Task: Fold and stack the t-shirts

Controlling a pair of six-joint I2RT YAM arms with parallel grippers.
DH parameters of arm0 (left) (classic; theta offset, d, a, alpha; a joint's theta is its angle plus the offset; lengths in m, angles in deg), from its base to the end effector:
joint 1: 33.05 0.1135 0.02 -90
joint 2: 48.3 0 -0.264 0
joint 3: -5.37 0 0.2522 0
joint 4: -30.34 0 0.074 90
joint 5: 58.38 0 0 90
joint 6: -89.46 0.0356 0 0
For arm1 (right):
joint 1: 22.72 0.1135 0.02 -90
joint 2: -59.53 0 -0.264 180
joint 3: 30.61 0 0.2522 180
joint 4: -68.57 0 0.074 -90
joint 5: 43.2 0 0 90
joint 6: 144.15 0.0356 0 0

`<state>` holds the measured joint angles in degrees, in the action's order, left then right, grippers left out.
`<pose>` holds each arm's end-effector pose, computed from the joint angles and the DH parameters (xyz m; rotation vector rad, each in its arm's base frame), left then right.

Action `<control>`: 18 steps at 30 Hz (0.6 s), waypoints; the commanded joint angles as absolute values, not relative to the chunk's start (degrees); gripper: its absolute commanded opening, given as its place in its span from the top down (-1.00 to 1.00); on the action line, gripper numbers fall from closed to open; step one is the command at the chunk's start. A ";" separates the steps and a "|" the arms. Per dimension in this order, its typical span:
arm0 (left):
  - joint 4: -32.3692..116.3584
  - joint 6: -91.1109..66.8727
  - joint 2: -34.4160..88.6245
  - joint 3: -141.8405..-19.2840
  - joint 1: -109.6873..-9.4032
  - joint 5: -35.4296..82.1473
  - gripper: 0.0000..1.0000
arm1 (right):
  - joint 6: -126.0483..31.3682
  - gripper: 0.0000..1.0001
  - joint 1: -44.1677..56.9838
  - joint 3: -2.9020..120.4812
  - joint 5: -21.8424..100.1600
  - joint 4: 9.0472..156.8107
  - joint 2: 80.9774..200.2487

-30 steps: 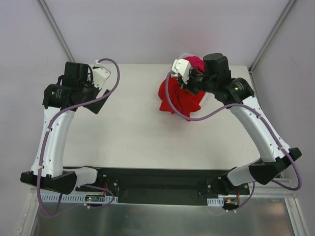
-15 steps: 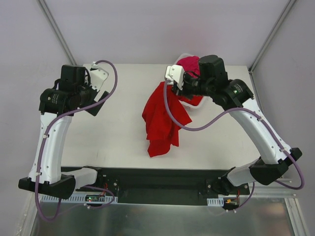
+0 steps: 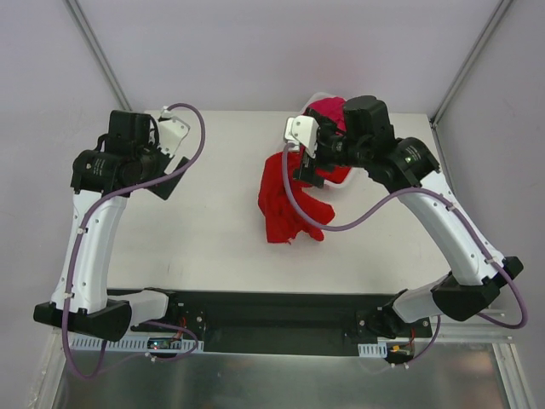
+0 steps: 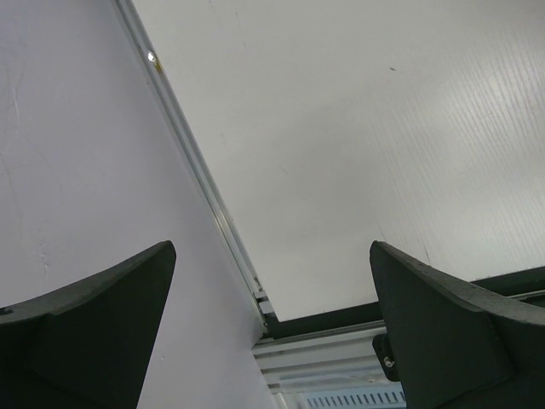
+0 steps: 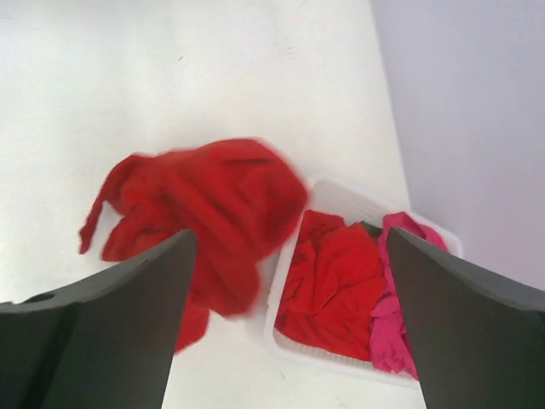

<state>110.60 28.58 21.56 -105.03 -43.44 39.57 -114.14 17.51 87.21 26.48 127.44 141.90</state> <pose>0.2023 -0.0321 0.4555 0.6995 2.1673 0.3299 0.2126 0.1960 0.4788 -1.6361 1.0698 0.1240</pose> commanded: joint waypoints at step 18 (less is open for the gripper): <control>109.84 29.17 21.75 -106.92 -43.24 42.34 -0.99 | -107.09 -0.92 -9.70 107.40 62.01 124.66 166.64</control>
<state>110.49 28.85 23.79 -106.91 -43.44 39.87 -115.93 -1.64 96.52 57.61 113.82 160.04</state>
